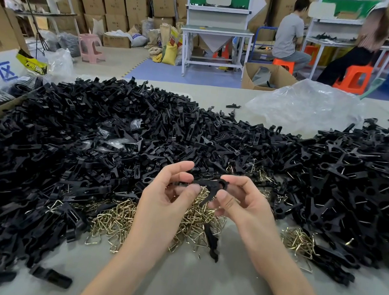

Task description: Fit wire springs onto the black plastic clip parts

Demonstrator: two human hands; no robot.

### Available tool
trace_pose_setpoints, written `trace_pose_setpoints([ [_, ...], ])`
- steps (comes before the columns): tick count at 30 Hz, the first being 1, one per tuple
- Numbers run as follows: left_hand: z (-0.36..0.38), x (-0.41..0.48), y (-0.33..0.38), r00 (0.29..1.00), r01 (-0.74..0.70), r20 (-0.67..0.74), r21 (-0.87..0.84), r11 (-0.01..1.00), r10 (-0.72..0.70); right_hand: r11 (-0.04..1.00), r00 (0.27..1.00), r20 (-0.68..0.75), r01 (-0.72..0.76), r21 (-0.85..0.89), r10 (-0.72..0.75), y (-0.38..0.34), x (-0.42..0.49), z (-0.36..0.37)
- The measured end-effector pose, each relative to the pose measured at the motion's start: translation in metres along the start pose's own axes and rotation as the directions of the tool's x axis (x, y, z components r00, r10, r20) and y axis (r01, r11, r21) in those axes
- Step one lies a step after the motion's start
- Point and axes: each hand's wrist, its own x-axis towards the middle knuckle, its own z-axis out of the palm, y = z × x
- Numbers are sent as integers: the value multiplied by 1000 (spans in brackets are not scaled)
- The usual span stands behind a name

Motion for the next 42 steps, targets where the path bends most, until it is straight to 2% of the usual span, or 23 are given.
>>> trace_pose_setpoints([
  [8, -7, 3, 4, 992, 69, 112, -52, 996, -63, 996, 998, 26, -54, 77, 52, 2, 0, -2],
  [12, -6, 2, 3, 990, 71, 125, -66, 995, -62, 994, 998, 24, -57, 89, 55, 4, 1, -4],
  [15, -3, 1, 3, 990, 104, 108, -157, 982, -88, 993, 998, 28, -63, 99, 60, 5, 1, -4],
  [21, 8, 1, 3, 977, 212, 69, -465, 859, -203, 987, 996, 28, -84, 134, 81, 6, 2, -3],
  [28, 12, 0, 4, 940, 297, 75, -654, 695, -332, 978, 992, 27, -122, 168, 119, 7, 3, 0],
  [32, 14, 0, 3, 912, 335, 84, -717, 612, -401, 969, 987, 13, -161, 187, 161, 6, 3, 2],
  [37, 15, -1, 4, 901, 344, 75, -722, 600, -427, 958, 980, 22, -198, 208, 198, 4, 3, 2],
  [42, 14, -1, 7, 874, 381, 107, -757, 532, -473, 957, 977, 15, -211, 198, 212, 3, 3, 2],
])
